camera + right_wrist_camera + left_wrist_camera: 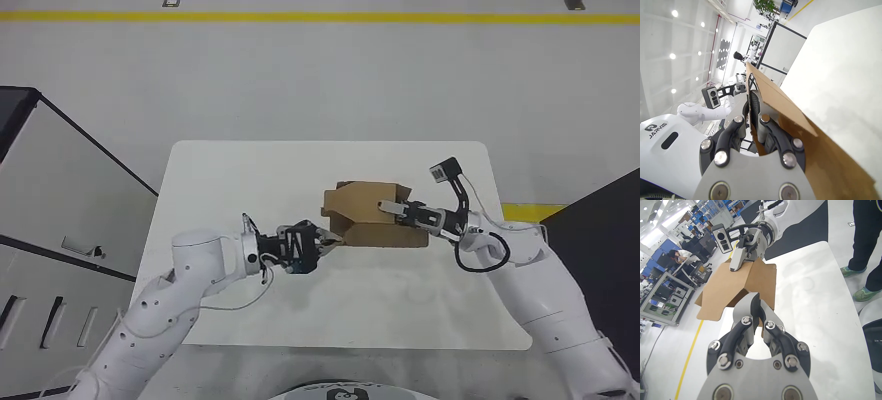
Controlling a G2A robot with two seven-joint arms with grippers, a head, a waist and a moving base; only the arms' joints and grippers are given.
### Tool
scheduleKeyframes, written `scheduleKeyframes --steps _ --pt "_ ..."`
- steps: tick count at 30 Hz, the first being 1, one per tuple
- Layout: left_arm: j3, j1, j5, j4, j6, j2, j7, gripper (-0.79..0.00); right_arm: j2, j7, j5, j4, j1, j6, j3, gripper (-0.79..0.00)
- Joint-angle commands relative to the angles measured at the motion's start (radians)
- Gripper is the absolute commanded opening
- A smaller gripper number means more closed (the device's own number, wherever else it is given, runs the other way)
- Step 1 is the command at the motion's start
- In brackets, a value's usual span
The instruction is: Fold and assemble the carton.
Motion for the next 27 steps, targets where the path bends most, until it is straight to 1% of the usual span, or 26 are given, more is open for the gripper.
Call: scheduleKeyframes --steps 1,27 --pt "0.009 -0.002 0.002 0.001 0.000 0.000 0.001 -0.785 -0.001 -0.003 -0.002 0.002 0.001 0.004 -0.001 -0.785" --pt "0.099 -0.046 0.008 0.017 0.037 -0.006 -0.021 -0.785 -0.004 0.011 -0.003 -0.014 -0.018 0.011 0.004 -0.785"
